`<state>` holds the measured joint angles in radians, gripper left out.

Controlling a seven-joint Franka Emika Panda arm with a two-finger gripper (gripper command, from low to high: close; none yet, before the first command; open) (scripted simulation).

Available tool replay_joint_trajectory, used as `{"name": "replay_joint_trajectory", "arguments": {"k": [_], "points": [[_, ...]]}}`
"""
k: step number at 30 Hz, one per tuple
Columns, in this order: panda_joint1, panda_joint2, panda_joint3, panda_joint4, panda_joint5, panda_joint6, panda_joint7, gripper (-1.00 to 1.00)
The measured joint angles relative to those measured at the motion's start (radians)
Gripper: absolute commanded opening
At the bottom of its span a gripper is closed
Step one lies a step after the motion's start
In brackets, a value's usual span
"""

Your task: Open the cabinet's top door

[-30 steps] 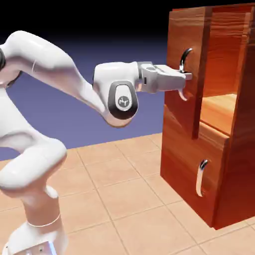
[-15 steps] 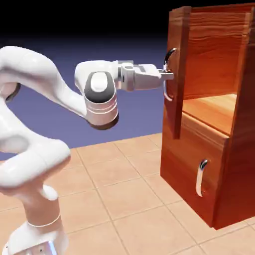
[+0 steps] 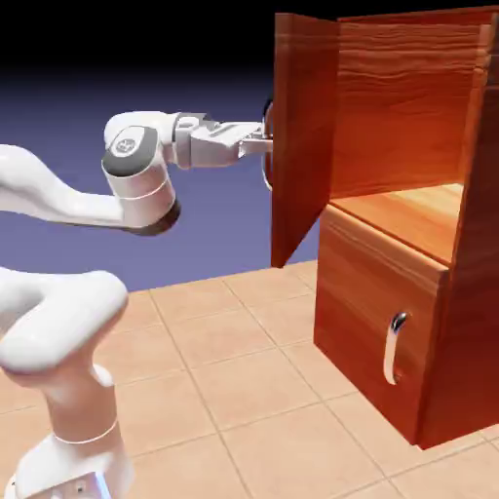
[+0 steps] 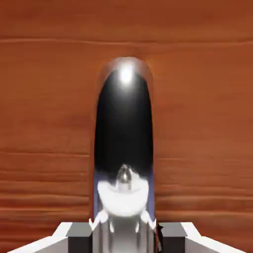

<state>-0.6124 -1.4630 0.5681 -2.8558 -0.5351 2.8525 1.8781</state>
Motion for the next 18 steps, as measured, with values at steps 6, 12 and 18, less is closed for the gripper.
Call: {"name": "replay_joint_trajectory", "arguments": {"k": [6, 12, 18], "points": [[0.074, -0.08, 0.102, 0.051, 0.059, -0.261, 0.02, -1.0], [0.102, -0.122, 0.216, 0.147, 0.118, -0.521, 0.035, -1.0], [0.071, -0.138, 0.325, 0.296, 0.178, -0.782, 0.043, -1.0]]}}
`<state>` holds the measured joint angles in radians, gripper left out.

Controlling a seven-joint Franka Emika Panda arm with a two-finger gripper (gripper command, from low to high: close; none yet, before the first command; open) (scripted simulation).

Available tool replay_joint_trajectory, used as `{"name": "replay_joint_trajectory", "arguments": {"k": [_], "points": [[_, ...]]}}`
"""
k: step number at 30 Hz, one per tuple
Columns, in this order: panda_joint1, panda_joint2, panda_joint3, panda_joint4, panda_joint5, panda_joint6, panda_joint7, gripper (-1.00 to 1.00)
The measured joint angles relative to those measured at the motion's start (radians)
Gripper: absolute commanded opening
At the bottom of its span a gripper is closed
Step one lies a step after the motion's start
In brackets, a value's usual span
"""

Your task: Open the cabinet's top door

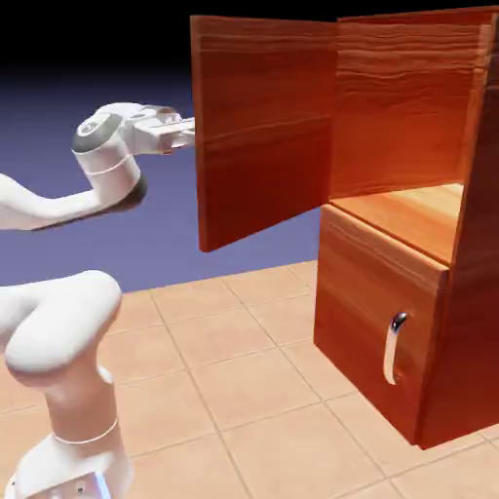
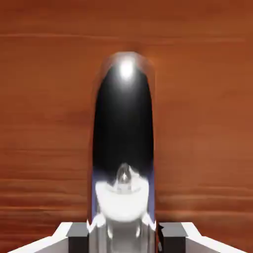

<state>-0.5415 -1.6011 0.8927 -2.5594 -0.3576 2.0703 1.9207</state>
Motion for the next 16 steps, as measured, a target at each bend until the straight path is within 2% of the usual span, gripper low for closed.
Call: {"name": "replay_joint_trajectory", "arguments": {"k": [16], "points": [[-0.312, 0.02, 0.172, 0.562, 0.078, -0.629, -0.03, -1.0]]}}
